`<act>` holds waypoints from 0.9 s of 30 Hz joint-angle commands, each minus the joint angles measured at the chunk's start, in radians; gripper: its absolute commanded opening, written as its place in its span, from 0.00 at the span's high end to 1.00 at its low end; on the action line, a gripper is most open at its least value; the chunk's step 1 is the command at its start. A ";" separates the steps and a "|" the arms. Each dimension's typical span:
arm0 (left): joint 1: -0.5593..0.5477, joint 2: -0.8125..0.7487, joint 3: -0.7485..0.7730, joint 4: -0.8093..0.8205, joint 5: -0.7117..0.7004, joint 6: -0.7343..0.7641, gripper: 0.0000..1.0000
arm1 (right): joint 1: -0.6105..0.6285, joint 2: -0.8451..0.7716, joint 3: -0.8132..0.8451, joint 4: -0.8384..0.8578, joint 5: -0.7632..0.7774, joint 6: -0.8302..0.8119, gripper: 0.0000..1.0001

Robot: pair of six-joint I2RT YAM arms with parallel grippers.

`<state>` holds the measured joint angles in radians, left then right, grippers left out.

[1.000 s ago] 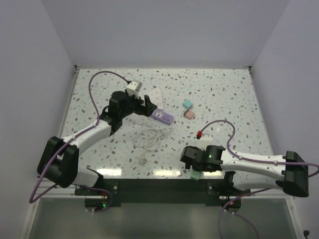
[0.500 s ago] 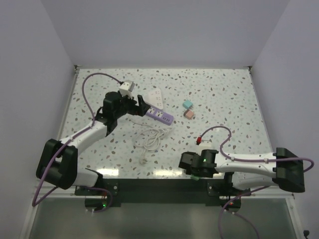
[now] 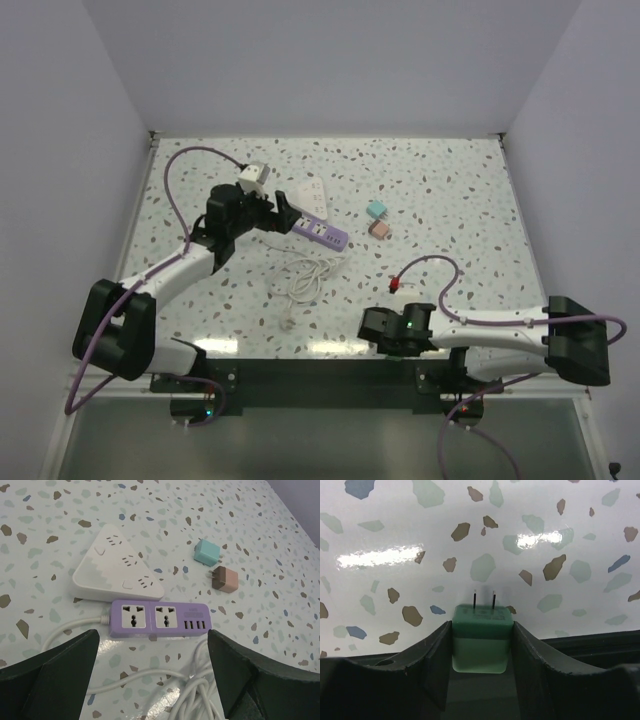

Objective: Insert the plug

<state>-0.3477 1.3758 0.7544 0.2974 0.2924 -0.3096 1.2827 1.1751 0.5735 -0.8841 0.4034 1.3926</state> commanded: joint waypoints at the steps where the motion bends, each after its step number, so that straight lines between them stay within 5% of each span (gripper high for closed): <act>1: 0.009 -0.030 -0.009 0.023 0.017 0.023 0.04 | 0.004 0.012 0.009 0.116 0.044 -0.094 0.73; 10: 0.009 -0.029 -0.033 0.114 0.214 -0.016 0.04 | 0.003 0.052 0.232 0.339 0.346 -0.912 0.78; 15: 0.009 -0.030 -0.047 0.186 0.367 -0.048 0.05 | -0.041 0.037 0.233 0.693 0.342 -1.358 0.77; 20: -0.002 -0.018 -0.056 0.249 0.482 -0.088 0.05 | -0.137 0.020 0.216 0.940 0.163 -1.589 0.72; 27: -0.043 -0.011 -0.040 0.223 0.524 -0.063 0.05 | -0.232 0.083 0.247 1.073 -0.001 -1.748 0.64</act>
<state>-0.3775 1.3750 0.7048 0.4816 0.7578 -0.3748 1.0718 1.2335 0.7803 0.0441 0.4950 -0.2089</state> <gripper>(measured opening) 0.950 0.491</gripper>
